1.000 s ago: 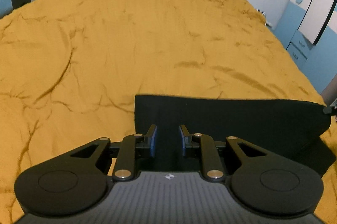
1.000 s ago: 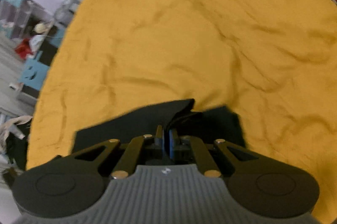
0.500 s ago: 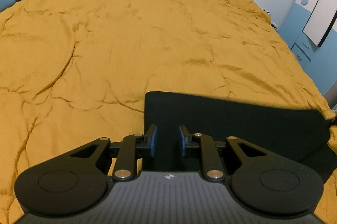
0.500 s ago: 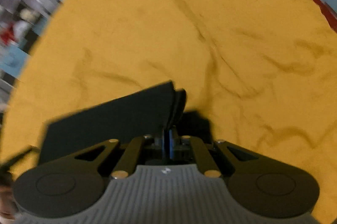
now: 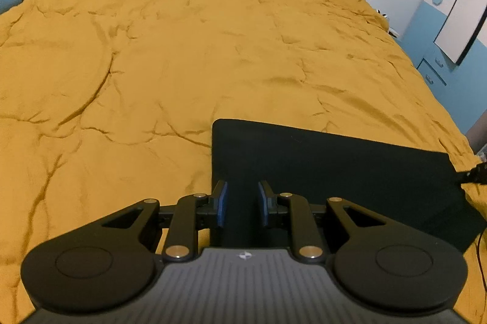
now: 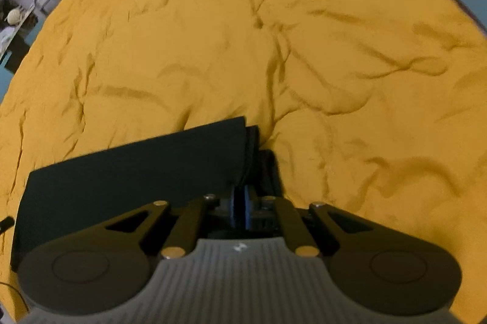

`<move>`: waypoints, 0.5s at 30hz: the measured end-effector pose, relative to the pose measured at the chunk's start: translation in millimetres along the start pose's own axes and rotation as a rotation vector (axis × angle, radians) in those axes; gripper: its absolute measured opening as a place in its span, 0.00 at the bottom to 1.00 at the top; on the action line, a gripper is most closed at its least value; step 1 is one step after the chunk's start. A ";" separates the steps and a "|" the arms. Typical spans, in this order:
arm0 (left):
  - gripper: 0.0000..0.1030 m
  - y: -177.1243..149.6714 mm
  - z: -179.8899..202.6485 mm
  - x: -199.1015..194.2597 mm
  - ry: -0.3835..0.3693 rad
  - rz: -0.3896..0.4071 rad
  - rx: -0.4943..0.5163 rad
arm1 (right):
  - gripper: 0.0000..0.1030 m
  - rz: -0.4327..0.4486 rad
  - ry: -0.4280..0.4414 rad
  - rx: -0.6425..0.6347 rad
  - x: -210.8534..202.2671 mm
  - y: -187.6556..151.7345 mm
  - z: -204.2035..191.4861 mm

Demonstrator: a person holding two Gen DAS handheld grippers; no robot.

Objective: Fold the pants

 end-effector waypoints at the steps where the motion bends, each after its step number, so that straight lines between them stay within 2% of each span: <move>1: 0.23 -1.0 -1.1 -2.8 0.004 0.002 0.002 | 0.09 0.018 -0.022 -0.012 -7.7 -1.4 1.7; 3: 0.23 -4.3 -4.6 -9.5 0.015 0.008 0.001 | 0.10 0.040 0.021 0.012 -22.0 -7.5 3.1; 5: 0.23 -8.2 -6.0 -16.9 0.014 0.019 -0.003 | 0.19 0.050 0.080 0.071 -34.6 -17.3 7.2; 8: 0.23 -16.2 -7.6 -24.3 0.017 0.024 -0.002 | 0.20 0.050 0.182 0.194 -42.1 -34.2 15.4; 10: 0.23 -21.5 -10.9 -25.2 0.025 0.017 -0.010 | 0.26 0.036 0.233 0.282 -37.8 -43.0 17.9; 12: 0.23 -25.9 -14.5 -25.8 0.031 0.007 -0.031 | 0.28 0.019 0.235 0.346 -27.5 -49.3 22.0; 15: 0.24 -31.0 -16.9 -30.1 0.020 0.008 -0.060 | 0.28 0.006 0.291 0.474 -9.6 -54.2 32.7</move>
Point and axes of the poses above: each gripper's, at about its wrist camera, not at the fingertips, and x roughly the way its jaws point, z to its right, y to its top, the point moved 8 cm from there along x, roughly the way its jaws point, and after that the axes turned 1 degree about -z, right-handed, at the moved point
